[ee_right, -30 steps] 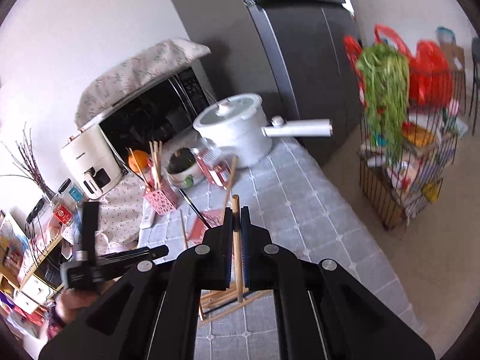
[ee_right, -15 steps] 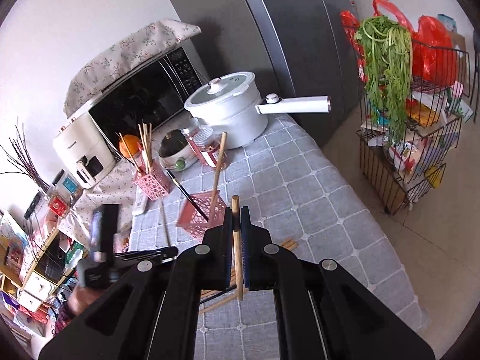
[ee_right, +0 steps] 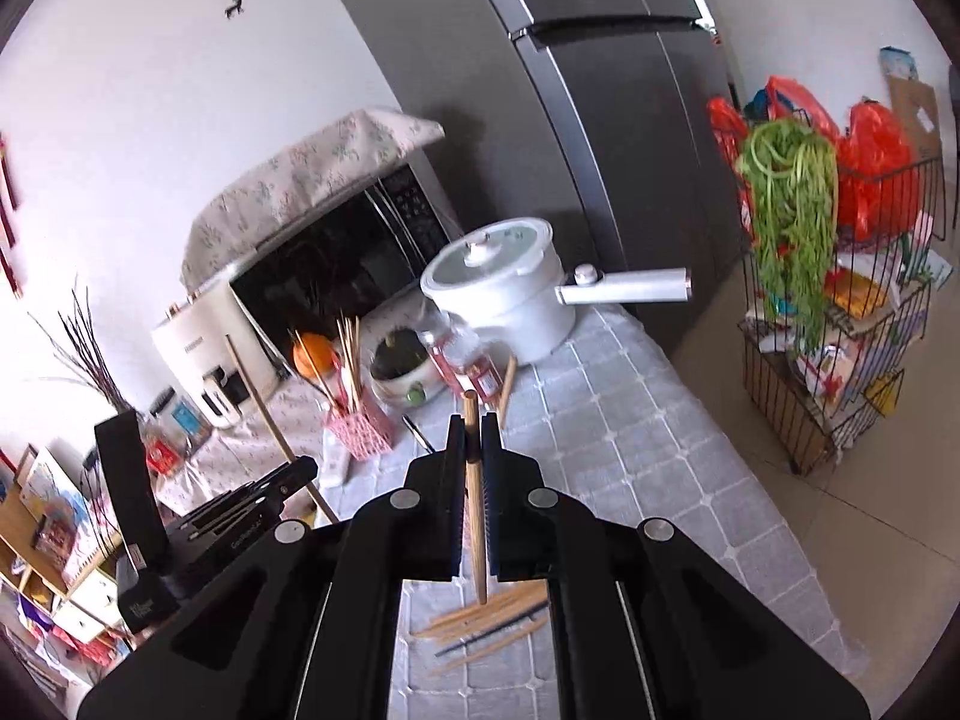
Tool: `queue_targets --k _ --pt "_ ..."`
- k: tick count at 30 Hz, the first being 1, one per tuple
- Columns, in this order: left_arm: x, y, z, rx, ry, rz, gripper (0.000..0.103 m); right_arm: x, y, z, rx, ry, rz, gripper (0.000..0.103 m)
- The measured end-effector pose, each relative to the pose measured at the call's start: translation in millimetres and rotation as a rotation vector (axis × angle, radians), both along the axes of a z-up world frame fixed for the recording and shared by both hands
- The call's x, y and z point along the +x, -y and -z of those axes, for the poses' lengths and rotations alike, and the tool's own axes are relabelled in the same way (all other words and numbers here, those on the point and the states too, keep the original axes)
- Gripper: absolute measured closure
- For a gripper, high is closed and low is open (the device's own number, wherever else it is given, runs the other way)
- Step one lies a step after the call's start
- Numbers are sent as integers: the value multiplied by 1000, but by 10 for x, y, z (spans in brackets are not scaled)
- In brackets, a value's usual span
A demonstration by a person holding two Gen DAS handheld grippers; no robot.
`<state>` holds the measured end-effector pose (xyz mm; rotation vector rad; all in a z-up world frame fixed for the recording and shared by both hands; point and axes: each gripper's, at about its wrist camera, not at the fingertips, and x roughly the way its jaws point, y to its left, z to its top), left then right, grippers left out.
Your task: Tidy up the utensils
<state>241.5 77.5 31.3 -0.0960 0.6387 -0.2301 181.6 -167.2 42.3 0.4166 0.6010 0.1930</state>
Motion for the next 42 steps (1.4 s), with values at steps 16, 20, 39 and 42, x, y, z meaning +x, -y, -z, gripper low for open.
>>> queue_targets --k 16,20,39,42 --pt "416 -24 137 -72 123 -69 97 472 -289 -307 -17 146 30 98" --pt "515 48 306 -67 108 -64 97 585 -400 -222 -42 158 29 98" --pt "321 -241 182 -132 162 -126 54 945 -620 162 -112 144 21 98" --pt "334 -262 218 -108 151 -139 51 1028 -687 244 -119 135 15 98"
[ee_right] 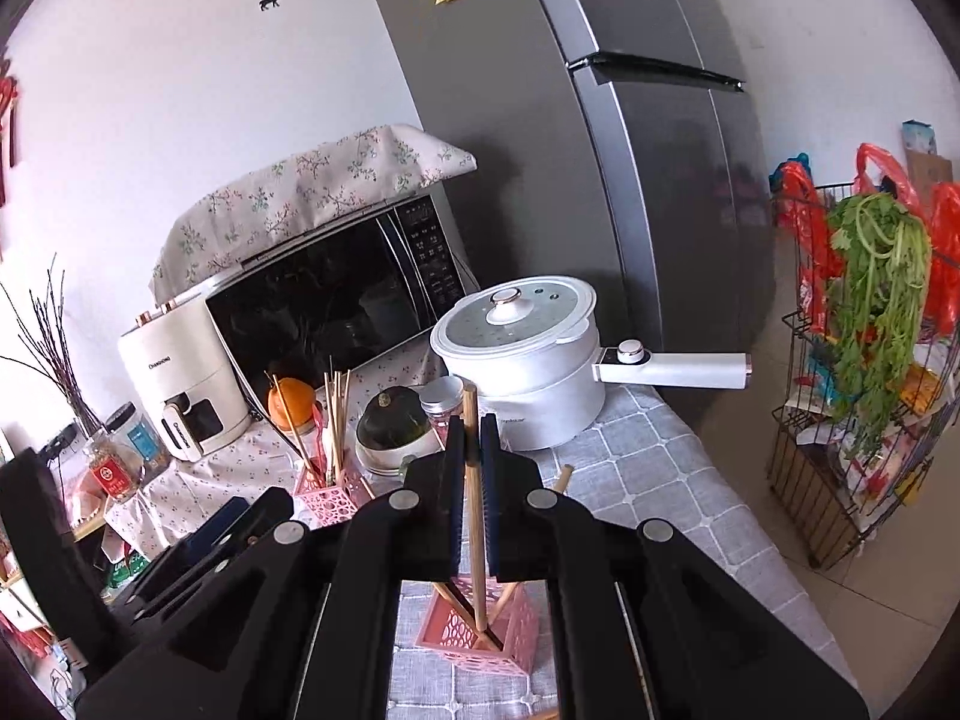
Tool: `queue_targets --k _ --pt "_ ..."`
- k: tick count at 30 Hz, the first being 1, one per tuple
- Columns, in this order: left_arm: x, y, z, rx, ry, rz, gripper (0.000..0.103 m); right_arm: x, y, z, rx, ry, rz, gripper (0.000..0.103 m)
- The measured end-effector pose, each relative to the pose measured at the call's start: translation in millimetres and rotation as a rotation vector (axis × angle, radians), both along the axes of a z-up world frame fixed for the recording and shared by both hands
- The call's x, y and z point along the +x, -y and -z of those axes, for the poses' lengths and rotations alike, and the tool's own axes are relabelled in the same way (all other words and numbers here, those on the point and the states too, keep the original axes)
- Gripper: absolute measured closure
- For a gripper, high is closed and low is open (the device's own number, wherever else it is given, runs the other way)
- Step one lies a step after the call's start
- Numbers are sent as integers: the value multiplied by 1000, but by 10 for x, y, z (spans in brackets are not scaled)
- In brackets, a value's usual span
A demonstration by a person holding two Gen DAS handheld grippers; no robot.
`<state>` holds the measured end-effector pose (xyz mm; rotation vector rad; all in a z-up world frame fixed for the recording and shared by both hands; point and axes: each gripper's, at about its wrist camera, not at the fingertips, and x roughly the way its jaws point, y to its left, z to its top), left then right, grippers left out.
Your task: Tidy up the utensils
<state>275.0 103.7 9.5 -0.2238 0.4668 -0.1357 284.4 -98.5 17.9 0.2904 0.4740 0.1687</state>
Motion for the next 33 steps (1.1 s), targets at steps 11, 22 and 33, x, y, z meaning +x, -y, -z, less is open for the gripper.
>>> queue_targets --k 11,22,33 --pt "-227 18 -77 51 -11 -70 40 -153 -172 144 -172 -38 87 74" --pt "-549 172 -38 171 -15 -70 20 -583 -69 369 -220 -75 141 46" --pt "-649 245 62 224 -71 -39 7 -905 249 565 -144 -98 270 7"
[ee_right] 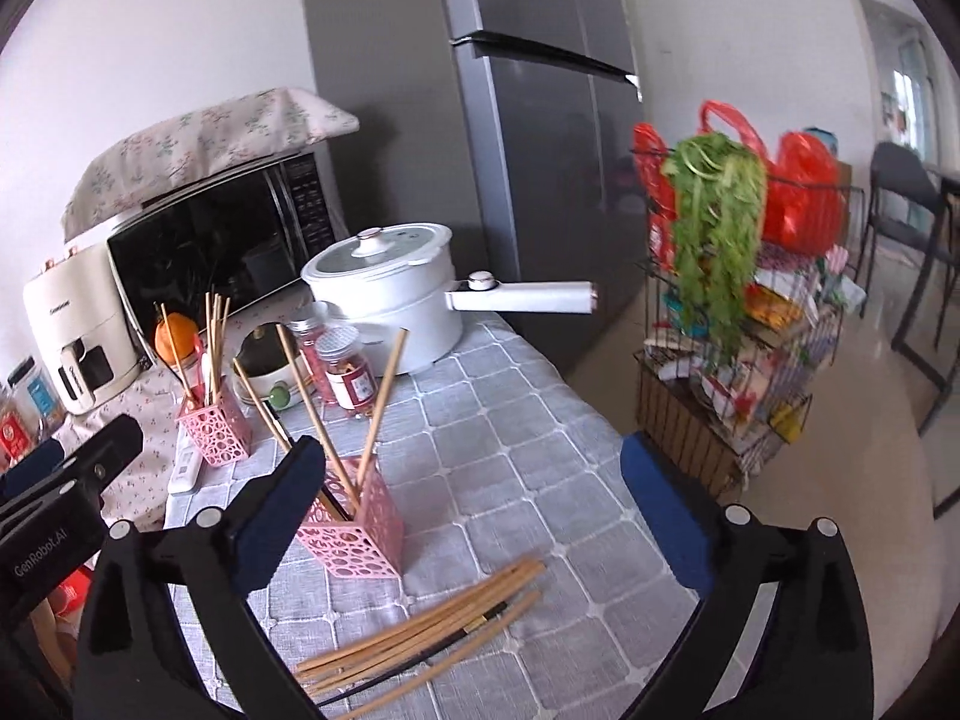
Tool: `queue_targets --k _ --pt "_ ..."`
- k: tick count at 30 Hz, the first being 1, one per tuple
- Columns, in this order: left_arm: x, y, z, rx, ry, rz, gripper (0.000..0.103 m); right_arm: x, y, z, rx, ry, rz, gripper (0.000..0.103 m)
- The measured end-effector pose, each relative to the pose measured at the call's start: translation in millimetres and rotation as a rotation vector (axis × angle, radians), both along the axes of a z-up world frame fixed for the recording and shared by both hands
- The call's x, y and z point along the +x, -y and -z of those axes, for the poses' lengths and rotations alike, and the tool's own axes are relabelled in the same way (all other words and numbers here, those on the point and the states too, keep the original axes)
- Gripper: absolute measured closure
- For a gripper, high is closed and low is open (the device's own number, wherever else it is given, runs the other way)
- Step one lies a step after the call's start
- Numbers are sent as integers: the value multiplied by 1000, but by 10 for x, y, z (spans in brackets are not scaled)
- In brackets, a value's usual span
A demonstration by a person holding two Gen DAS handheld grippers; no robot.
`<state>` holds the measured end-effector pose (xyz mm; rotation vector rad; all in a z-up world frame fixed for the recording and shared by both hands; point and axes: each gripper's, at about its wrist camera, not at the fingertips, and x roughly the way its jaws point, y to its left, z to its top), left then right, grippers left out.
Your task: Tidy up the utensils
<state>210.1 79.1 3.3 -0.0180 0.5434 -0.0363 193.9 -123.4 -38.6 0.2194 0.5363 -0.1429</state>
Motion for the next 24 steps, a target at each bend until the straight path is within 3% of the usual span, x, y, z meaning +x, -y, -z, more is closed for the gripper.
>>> queue_targets --k 6,12,16,20,23,24 --pt "63 129 189 44 -80 40 7 -71 169 199 44 -65 26 7" --pt "218 453 504 111 -222 143 7 -178 414 625 94 -207 32 7" --pt "329 750 808 139 -373 266 7 -291 603 889 150 -293 43 7" --pt "484 1126 1216 101 -598 428 7 -463 848 1143 229 -374 62 7" --pt "629 1359 1381 105 -646 477 18 -537 1060 1309 314 -433 80 7" --pt "694 1427 1429 102 -665 484 28 -549 1133 1359 345 -451 84 7"
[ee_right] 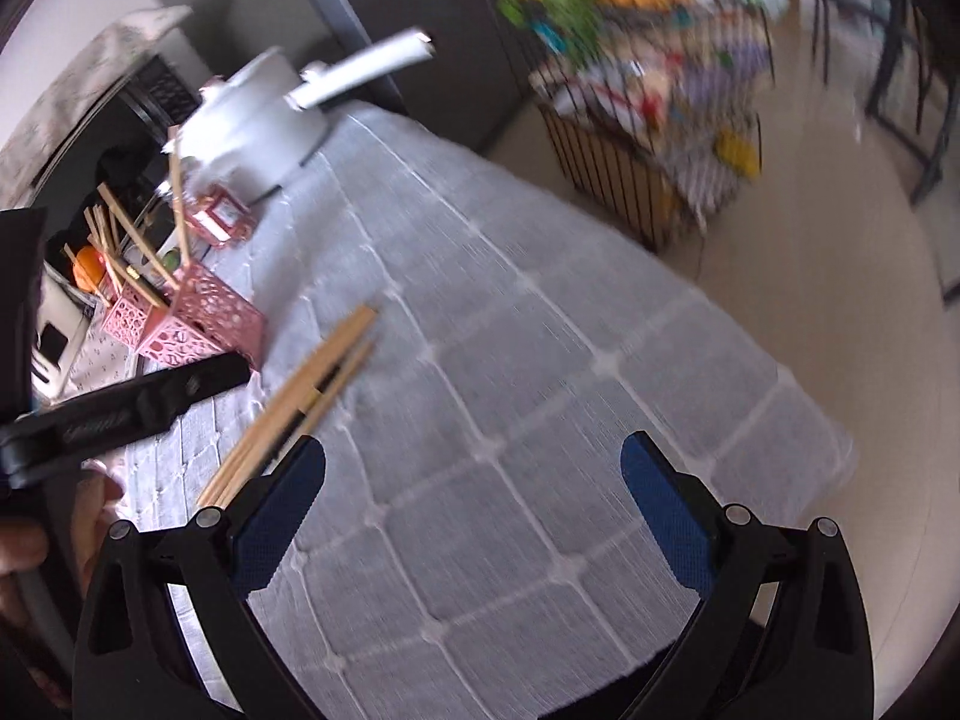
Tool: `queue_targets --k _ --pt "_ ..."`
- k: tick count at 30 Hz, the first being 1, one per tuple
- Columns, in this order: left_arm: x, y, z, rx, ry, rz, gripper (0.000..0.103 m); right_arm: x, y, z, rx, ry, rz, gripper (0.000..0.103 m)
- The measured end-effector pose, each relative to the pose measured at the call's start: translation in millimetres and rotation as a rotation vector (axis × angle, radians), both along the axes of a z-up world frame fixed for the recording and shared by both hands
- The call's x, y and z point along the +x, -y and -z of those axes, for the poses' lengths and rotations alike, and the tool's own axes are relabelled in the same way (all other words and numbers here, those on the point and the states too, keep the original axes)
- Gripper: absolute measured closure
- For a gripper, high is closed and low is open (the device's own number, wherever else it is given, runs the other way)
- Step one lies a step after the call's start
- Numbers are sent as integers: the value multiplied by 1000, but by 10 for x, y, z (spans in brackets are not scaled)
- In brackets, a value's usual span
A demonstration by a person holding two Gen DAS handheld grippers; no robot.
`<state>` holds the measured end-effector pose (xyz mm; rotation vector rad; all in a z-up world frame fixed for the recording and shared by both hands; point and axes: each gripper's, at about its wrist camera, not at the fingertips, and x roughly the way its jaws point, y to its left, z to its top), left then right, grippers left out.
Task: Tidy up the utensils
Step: 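Move both tools back to the chopstick pile and close the left tool on chopsticks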
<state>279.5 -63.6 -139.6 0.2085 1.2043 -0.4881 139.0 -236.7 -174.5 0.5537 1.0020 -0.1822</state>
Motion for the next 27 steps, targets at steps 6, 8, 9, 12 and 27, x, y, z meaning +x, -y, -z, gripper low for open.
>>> queue_targets --k 6,8,9,12,27 --pt "223 267 187 61 -46 37 53 -25 188 103 19 -29 18 7" --pt "243 332 241 79 -56 60 59 -16 207 129 36 -34 9 7" --pt "251 352 263 84 -57 66 65 -9 217 145 47 -38 5 7" --pt "290 378 339 106 -56 64 71 34 243 198 62 -49 3 7" --pt "501 370 614 108 -109 30 92 114 338 336 108 -85 8 7"
